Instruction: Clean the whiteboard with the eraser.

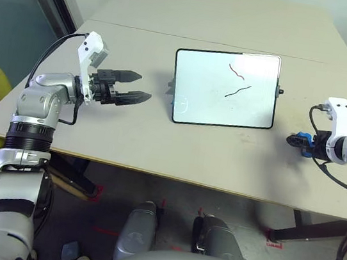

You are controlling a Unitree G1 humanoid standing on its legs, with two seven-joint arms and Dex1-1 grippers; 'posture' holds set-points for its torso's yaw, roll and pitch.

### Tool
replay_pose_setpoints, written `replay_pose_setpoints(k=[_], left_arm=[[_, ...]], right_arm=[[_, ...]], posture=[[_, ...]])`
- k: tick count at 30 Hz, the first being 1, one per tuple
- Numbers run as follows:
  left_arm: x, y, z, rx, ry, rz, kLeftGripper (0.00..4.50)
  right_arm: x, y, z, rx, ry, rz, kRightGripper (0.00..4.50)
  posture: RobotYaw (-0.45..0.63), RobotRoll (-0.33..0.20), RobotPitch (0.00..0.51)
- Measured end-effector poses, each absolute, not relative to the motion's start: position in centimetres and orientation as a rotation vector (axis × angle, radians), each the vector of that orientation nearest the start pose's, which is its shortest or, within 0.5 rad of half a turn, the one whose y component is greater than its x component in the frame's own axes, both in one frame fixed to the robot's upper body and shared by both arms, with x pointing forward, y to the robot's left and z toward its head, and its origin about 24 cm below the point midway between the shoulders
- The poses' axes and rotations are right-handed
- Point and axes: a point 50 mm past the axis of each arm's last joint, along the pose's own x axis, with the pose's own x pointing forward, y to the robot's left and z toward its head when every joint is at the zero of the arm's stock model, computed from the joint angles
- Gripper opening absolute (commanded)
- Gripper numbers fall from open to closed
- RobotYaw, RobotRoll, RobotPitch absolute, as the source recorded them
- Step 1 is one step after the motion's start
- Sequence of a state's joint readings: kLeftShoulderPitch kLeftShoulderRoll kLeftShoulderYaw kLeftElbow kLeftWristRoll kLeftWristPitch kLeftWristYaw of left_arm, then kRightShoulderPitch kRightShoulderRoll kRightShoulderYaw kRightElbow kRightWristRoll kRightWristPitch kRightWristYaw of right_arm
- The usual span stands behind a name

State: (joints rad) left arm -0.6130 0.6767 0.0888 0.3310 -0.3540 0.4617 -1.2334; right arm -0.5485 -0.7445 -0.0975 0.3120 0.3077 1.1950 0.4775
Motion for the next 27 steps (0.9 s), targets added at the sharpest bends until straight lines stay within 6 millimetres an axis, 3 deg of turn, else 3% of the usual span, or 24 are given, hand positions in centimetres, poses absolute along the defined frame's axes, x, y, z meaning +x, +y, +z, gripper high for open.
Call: replay_pose_setpoints(k=[8, 13, 18, 20, 27], left_arm=[[32.03, 23.99, 16.64, 0.114, 0.199, -1.018, 4.50], [32.03, 23.99, 16.65, 0.115, 0.198, -1.018, 4.50], [32.04, 23.99, 16.67, 0.116, 0.196, -1.018, 4.50], [32.05, 23.99, 16.68, 0.117, 0.195, -1.018, 4.50], [32.06, 23.98, 16.70, 0.119, 0.192, -1.018, 4.50]], right_arm=[[29.81, -30.08, 10.73, 0.012, 0.868, 0.074, 4.47], [29.76, -30.30, 10.65, -0.002, 0.867, 0.060, 2.87], [29.78, -30.43, 10.65, -0.011, 0.865, 0.053, 0.86], [29.80, -30.41, 10.68, -0.011, 0.863, 0.055, 0.34], [29.82, -30.36, 10.73, -0.011, 0.859, 0.062, 0.25]], posture=[[0.26, 0.000, 0.081], [0.25, 0.000, 0.079], [0.25, 0.000, 0.078], [0.25, 0.000, 0.077], [0.25, 0.000, 0.076]])
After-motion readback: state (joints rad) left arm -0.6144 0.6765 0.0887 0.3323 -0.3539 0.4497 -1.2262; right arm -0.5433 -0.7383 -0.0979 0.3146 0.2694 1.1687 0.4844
